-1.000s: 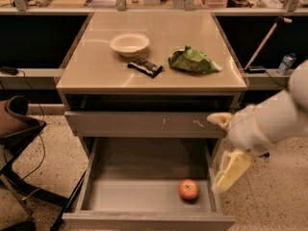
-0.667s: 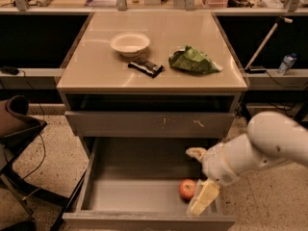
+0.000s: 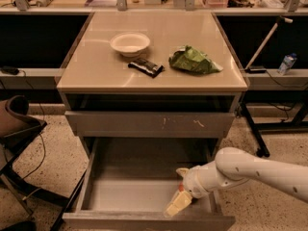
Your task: Pick apple from middle drawer and place on counter
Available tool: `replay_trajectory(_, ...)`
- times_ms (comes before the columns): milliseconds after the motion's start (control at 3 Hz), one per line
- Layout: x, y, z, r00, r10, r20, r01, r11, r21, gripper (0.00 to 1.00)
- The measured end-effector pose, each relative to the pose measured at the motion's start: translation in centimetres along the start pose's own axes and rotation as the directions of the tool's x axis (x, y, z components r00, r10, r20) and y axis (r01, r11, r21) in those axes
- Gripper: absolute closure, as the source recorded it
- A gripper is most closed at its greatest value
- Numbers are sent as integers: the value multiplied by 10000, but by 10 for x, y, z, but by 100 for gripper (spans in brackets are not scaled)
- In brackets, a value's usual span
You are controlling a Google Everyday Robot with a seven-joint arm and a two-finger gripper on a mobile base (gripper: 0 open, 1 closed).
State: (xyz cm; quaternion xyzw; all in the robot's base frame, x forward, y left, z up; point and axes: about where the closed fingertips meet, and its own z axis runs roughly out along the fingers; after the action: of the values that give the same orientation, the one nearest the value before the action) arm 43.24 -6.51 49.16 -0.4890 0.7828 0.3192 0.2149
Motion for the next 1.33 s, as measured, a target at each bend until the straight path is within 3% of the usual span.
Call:
replay_trajectory(333, 4, -16, 11, 9996, 178, 200, -189, 9984, 534, 0)
replay_trajectory(667, 17, -20, 17, 9995, 296, -58, -291, 9966, 774, 0)
replay_trajectory(1000, 34, -71, -4, 9980, 529, -334, -446, 9759, 2135, 0)
replay_trajectory(1333, 44, -120, -44, 9967, 565, -579, -300, 9228, 3842, 0)
